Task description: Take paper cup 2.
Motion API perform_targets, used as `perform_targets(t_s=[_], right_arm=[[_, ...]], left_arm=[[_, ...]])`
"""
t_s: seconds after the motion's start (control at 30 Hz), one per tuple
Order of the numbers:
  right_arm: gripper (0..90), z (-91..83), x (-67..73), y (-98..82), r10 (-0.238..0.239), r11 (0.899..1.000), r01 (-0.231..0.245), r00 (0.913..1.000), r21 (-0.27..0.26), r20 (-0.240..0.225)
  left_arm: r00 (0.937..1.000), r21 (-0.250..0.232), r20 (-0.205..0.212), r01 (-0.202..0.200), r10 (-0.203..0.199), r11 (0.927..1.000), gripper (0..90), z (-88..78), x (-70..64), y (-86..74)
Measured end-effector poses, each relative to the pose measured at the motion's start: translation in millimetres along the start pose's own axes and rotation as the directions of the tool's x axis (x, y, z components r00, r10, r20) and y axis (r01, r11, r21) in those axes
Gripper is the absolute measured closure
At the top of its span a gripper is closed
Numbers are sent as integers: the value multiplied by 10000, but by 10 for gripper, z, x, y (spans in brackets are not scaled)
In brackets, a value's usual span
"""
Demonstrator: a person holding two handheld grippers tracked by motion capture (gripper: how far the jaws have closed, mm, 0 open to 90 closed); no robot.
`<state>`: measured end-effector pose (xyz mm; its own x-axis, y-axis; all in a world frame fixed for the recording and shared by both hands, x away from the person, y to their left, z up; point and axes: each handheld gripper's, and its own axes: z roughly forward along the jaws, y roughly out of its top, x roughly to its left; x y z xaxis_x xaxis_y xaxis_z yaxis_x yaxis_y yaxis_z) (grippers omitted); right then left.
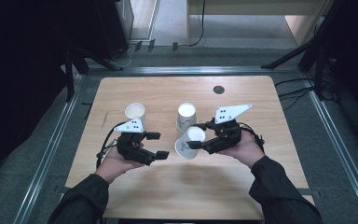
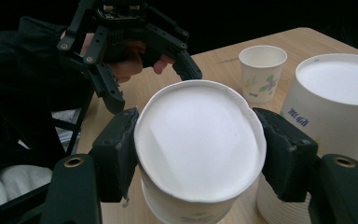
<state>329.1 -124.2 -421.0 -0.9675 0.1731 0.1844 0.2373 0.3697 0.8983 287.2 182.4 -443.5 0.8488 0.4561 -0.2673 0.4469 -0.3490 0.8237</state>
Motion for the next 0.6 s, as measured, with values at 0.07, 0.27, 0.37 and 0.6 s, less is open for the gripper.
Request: perform_targets(t_s=[0.07,0.27,0.37,0.6], right_arm=[[351,21,-2,-24,27,10000,-27,10000,-65,-52],[352,62,-1,-71,193,9992,-200,9997,-355,-172],[352,83,-8,-80,271,9982,-284,9993,-534,-241],[352,127,-11,-78,313,9970,-343,9986,-694,-431]], left_arm=[[9999,88,14,-103,103,9999,145,26,-9,-2],[9996,146,157,-231,228,9996,145,117,-33,2],[9993,216,295,-244,237,9995,146,173,-28,8],[9976,314,530,-461,444,9984,145,271,-25,7]])
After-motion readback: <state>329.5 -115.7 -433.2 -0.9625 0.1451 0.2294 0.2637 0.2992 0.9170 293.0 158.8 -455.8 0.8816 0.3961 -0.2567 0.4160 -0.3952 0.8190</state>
